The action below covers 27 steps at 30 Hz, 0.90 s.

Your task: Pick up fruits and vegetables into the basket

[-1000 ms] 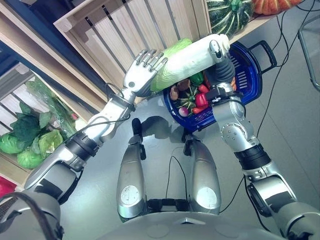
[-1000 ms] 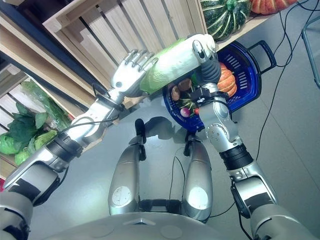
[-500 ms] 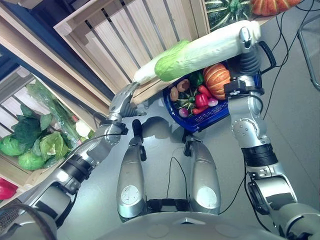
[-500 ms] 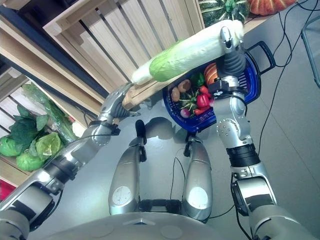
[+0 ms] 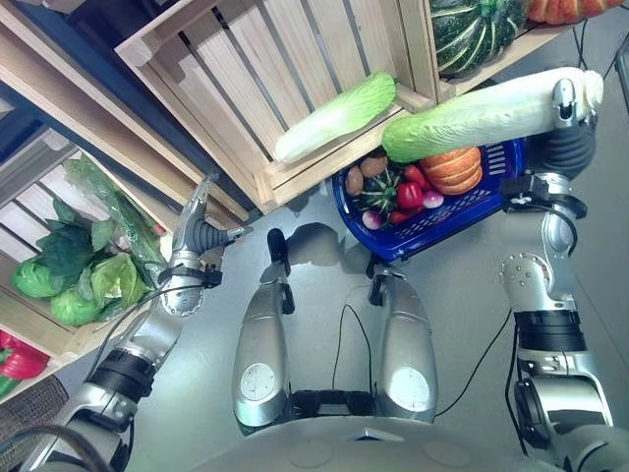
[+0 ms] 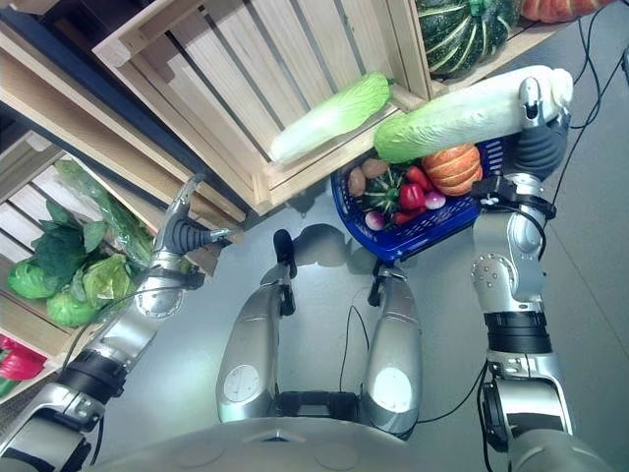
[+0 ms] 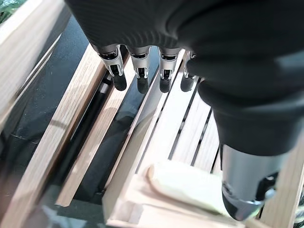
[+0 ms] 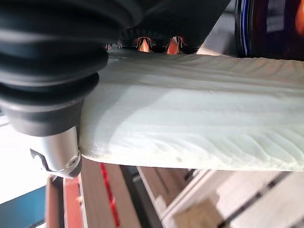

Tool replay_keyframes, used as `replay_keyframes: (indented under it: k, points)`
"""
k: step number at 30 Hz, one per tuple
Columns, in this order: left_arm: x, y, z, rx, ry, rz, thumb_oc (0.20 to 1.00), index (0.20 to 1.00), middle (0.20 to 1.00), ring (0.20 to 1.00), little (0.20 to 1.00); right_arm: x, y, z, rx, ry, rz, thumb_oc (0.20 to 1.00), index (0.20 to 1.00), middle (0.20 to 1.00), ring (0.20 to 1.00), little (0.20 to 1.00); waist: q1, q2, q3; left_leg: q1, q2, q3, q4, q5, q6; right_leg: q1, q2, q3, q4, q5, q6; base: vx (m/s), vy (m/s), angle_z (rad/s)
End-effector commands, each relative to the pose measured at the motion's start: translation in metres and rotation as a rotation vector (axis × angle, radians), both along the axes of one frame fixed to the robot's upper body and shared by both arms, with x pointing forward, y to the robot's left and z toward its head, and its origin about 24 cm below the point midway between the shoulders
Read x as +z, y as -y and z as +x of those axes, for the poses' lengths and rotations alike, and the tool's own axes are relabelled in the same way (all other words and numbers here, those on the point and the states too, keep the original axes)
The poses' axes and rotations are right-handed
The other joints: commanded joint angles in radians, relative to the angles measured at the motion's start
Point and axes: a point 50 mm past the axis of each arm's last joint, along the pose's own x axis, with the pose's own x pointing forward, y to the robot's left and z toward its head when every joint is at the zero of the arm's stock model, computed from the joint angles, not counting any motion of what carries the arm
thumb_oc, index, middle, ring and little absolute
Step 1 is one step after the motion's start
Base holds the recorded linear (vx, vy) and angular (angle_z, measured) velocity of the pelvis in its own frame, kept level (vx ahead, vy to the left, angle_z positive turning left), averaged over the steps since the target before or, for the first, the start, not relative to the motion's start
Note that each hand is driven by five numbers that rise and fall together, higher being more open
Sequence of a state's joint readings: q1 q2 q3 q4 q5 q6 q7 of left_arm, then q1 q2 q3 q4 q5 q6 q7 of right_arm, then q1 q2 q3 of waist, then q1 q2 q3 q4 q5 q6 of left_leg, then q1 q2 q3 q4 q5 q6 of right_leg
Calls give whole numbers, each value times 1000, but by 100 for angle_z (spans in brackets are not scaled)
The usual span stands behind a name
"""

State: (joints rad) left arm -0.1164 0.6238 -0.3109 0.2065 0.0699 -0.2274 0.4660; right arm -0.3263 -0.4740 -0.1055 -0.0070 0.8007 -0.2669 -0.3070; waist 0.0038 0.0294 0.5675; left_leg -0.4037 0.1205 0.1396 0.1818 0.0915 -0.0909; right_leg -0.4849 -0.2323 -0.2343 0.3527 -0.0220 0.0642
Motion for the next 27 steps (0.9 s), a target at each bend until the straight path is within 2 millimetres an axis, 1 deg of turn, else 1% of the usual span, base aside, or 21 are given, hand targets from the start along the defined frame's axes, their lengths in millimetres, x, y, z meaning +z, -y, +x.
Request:
replay_keyframes:
  k: [1, 5, 9, 11, 12, 13, 14, 16, 19, 24, 27]
  points:
    - [21, 5, -13, -78, 138, -70, 1000, 1000, 1000, 1000, 1000, 39, 21, -24, -131, 203, -47, 200, 200, 200, 200, 200, -13, 4, -48, -50, -20, 48, 110, -102, 23, 10, 5, 9, -15, 15, 44, -29, -33, -2]
    - [34, 10, -14, -103, 219, -113, 1000, 1000, 1000, 1000, 1000, 30, 31, -21, -182, 151, -6, 200, 200, 200, 200, 200, -11, 15, -48, -92, -20, 44, 120, -103, 24, -36, 9, 14, 14, 1, 43, -24, -47, -2]
    - [49, 17, -10, -122, 287, -139, 1000, 1000, 1000, 1000, 1000, 26, 33, -15, -206, 108, 14, 200, 200, 200, 200, 200, -8, 33, -48, -130, -25, 36, 123, -95, 25, -81, 11, 18, 37, -5, 38, -14, -20, -1]
    - [60, 21, -8, -137, 339, -150, 1000, 1000, 1000, 1000, 1000, 22, 36, -10, -248, 59, 5, 200, 200, 200, 200, 200, -5, 46, -48, -149, -28, 33, 126, -90, 24, -104, 10, 19, 50, -10, 36, -16, -34, 2]
    - [62, 22, -8, -139, 348, -151, 1000, 1000, 1000, 1000, 1000, 23, 36, -10, -254, 55, 2, 200, 200, 200, 200, 200, -5, 48, -48, -153, -29, 33, 126, -89, 24, -108, 10, 19, 52, -10, 36, -22, -48, 1]
    - [72, 27, -7, -158, 390, -160, 1000, 1000, 1000, 1000, 1000, 22, 38, -6, -276, 30, 3, 200, 200, 200, 200, 200, -1, 58, -48, -167, -34, 30, 126, -85, 25, -123, 8, 18, 59, -12, 35, -16, -33, 2]
    - [73, 27, -7, -160, 393, -161, 1000, 1000, 1000, 1000, 1000, 22, 38, -6, -278, 29, 3, 200, 200, 200, 200, 200, -1, 59, -48, -169, -34, 30, 126, -85, 25, -125, 7, 18, 60, -13, 35, -24, -56, 3]
    - [87, 32, -6, -185, 450, -156, 1000, 1000, 1000, 1000, 1000, 19, 41, -3, -289, 0, 18, 200, 200, 200, 200, 200, 4, 69, -48, -190, -39, 24, 130, -81, 26, -147, 6, 17, 73, -15, 34, -24, -77, 9]
    - [107, 41, -4, -225, 534, -162, 1000, 1000, 1000, 1000, 1000, 10, 40, 8, -288, -55, 60, 200, 200, 200, 200, 200, 16, 85, -48, -226, -47, 12, 140, -77, 29, -186, 2, 15, 98, -20, 33, -20, -103, 12]
    - [135, 53, -2, -288, 648, -148, 1000, 1000, 1000, 1000, 1000, -2, 41, 30, -294, -167, 106, 200, 200, 200, 200, 200, 34, 100, -48, -274, -55, -2, 154, -71, 33, -237, -2, 15, 128, -22, 31, -7, -98, 6]
    - [145, 59, 0, -308, 697, -143, 1000, 1000, 1000, 1000, 1000, -7, 44, 42, -301, -231, 119, 200, 200, 200, 200, 200, 43, 107, -48, -295, -59, -9, 162, -71, 35, -259, -4, 16, 143, -23, 31, -2, -84, 7]
